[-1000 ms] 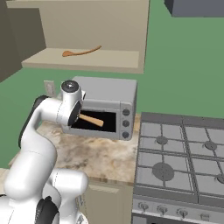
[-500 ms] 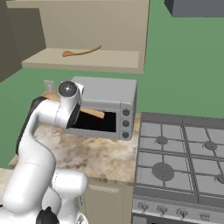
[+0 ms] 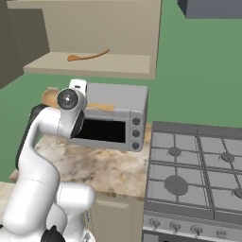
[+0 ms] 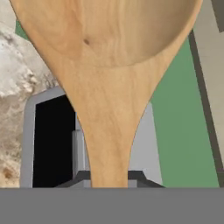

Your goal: Organize the utensils by type. Pick up the wooden spoons from the counter and place them in the open cabinet. Then pick up the metallic utensils from the counter and place them in the open drawer.

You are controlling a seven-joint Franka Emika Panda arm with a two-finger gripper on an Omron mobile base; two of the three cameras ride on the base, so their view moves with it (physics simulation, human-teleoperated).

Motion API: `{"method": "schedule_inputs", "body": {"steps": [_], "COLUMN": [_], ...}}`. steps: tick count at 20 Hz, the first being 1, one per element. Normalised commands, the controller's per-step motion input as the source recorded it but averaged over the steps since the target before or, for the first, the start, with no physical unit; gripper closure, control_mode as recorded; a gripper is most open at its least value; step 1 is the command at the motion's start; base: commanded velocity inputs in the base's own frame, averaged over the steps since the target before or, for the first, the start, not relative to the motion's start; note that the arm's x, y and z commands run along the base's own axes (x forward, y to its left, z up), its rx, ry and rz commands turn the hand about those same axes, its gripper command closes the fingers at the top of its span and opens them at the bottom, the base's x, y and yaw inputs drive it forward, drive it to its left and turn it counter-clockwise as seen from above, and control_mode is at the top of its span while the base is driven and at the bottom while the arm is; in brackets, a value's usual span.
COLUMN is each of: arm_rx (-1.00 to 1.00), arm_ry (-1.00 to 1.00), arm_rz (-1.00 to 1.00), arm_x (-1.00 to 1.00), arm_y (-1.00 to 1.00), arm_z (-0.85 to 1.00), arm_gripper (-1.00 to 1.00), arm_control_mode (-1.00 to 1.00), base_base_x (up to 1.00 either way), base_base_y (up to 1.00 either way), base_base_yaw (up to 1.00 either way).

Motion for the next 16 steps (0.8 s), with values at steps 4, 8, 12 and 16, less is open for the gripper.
{"method": "schedule_inputs", "body": {"steps": [4, 8, 12, 16], "arm_rx": [-0.06, -0.07, -0.12, -0.11], "arm_ry": [-0.25, -0.19, -0.13, 0.0], "arm_rz": [0.01, 0.0, 0.0, 0.0], "arm_x": [0.3, 0.38, 0.48, 0.54], "arm_y": [-0.21, -0.13, -0.06, -0.03], "arm_z": [0.58, 0.6, 0.61, 0.58], "arm_gripper": [1.0, 1.0, 1.0, 1.0], "arm_control_mode": [-1.0, -1.0, -1.0, -1.0], "base_base_x": [0.0, 0.0, 0.0, 0.0], "base_base_y": [0.0, 0.0, 0.0, 0.0], "base_base_yaw": [0.0, 0.0, 0.0, 0.0]}}
